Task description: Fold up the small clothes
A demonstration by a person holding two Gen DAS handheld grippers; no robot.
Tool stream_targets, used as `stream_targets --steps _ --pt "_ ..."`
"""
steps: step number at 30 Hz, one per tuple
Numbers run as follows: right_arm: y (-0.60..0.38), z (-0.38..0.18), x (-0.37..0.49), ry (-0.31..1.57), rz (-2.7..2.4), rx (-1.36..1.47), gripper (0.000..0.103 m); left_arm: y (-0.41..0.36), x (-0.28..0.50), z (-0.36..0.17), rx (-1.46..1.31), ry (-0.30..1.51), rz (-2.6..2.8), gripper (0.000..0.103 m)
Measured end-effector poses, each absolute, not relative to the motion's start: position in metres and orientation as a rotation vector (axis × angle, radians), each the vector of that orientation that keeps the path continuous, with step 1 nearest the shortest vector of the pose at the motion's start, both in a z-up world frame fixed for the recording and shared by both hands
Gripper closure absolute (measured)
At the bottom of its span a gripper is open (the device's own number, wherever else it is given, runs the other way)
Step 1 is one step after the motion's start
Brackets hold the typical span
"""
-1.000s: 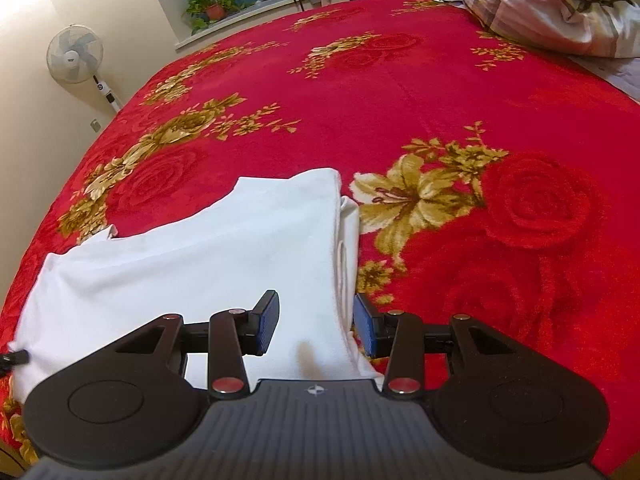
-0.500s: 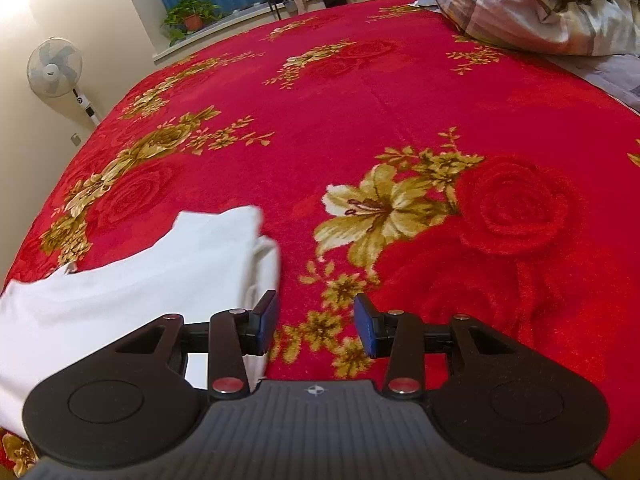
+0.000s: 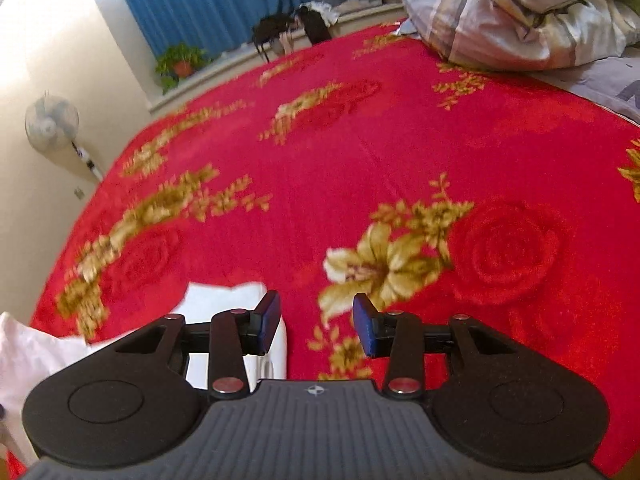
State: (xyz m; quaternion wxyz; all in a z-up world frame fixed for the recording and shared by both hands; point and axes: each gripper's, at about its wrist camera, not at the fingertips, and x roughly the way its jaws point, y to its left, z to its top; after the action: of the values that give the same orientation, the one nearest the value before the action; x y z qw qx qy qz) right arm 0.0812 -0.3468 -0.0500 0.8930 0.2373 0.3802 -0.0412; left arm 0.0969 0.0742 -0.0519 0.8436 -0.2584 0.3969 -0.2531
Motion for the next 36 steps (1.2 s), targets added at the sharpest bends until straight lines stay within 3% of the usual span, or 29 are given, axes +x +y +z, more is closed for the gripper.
stream_targets --steps 6,9,17,24,27,31,32,33,36 --pt "-0.362 -0.046 0.086 0.761 -0.075 0.548 0.066 -0.076 0.124 -0.071 -0.486 0.917 -0.693 0.089" --pt "-0.365 -0.047 0.09 0.76 -0.061 0.568 0.066 -0.121 0.132 -0.102 -0.425 1.045 -0.729 0.079" --pt "-0.351 -0.058 0.101 0.826 0.051 0.603 0.066 -0.027 0.103 -0.091 -0.279 0.978 -0.683 0.074" --pt "-0.32 -0.095 0.11 1.033 0.09 0.574 0.065 0.022 0.089 -0.103 -0.221 0.888 -0.647 0.074" --pt "-0.308 -0.115 0.107 1.123 0.11 0.544 0.065 0.011 0.094 -0.125 -0.241 0.947 -0.668 0.074" --pt "-0.311 -0.13 0.087 1.151 0.146 0.571 0.065 -0.007 0.096 -0.157 -0.021 1.068 -0.649 0.076" --pt "-0.312 -0.131 0.083 1.15 0.162 0.569 0.067 -0.006 0.095 -0.164 -0.001 1.089 -0.65 0.079" --pt "-0.312 -0.132 0.08 1.146 0.176 0.565 0.083 -0.004 0.094 -0.164 -0.007 1.083 -0.654 0.078" --pt "-0.32 -0.125 0.067 1.075 0.235 0.584 0.091 0.001 0.094 -0.15 -0.04 1.058 -0.693 0.078"
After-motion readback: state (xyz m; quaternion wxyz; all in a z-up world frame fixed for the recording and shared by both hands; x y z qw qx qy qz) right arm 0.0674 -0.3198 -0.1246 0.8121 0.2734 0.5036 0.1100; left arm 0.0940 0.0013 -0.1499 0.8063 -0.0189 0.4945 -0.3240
